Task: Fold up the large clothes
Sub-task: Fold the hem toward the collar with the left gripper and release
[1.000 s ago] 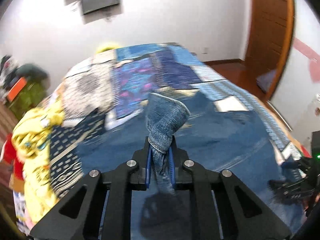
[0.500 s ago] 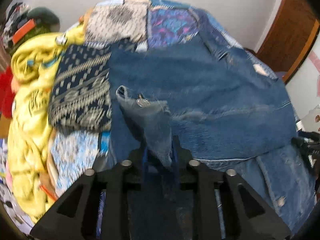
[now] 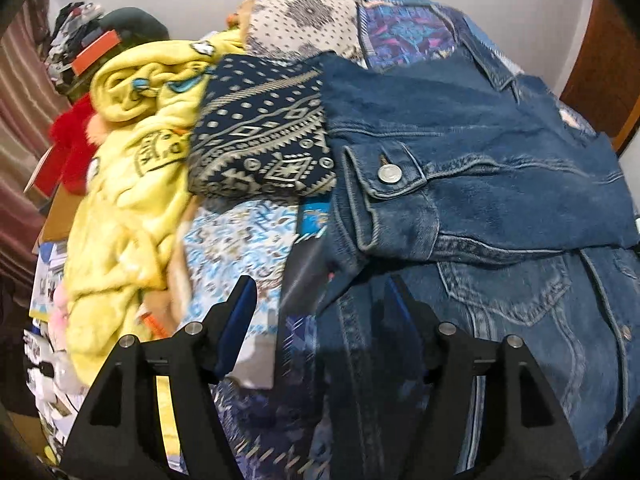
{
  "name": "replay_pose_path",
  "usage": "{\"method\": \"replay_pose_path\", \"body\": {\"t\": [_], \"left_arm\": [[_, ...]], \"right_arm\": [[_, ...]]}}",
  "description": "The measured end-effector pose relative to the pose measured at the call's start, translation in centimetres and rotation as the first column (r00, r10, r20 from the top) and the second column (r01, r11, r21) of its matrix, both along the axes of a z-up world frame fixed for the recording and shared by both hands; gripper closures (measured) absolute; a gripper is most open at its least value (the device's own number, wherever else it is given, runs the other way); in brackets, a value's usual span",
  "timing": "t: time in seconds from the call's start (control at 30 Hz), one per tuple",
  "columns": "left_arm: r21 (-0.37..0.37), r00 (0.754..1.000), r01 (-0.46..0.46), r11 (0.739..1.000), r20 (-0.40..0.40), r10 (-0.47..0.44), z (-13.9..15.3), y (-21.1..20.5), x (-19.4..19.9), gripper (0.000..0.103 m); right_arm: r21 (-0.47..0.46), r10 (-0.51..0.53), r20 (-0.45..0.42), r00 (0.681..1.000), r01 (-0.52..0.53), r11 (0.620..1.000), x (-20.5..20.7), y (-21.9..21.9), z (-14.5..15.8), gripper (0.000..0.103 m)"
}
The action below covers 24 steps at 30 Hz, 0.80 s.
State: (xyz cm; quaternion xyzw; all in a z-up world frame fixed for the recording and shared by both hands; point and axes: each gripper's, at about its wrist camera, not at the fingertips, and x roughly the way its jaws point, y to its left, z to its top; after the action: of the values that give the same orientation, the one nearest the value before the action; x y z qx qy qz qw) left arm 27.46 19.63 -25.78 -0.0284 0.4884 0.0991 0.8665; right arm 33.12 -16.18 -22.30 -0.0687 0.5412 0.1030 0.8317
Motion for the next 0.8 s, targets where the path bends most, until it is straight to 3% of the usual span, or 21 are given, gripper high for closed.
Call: {"method": "replay_pose_path", "body": {"t": [0.27,0.37,0.57,0.8], "left_arm": [[-0.020,0.989,0.002,1.000,0.150,0.000,5.3,0.4,-4.5,0.022],[-0.062,0.986,0.017,0.998,0.169,-0.006,6.1,0.1,-6.1,0.020],[-0.107,0.992,0.031,0.994,0.125,-0.017,4.7,-0.4,-9.2,0.019],[-0.257,0.998,-0.054,0.965,0.007,0.057,0.2,0.8,-12.4,0.019]], "right_arm": [[0.049,-0.020,0.164,0.986,0.012,0.999,-3.6,-0.9,6.1,0.022],[0.089,-0.033,0.190,0.981,0.016,0.996,-5.1,-1.6,7.6,0.022],[0.133,-0.045,0.156,0.987,0.024,0.991,-8.0,-2.7,7.3,0.022],[0.150,-0.076,0.034,0.997,0.070,0.986,-10.9,-4.1,3.4,0.022]]}}
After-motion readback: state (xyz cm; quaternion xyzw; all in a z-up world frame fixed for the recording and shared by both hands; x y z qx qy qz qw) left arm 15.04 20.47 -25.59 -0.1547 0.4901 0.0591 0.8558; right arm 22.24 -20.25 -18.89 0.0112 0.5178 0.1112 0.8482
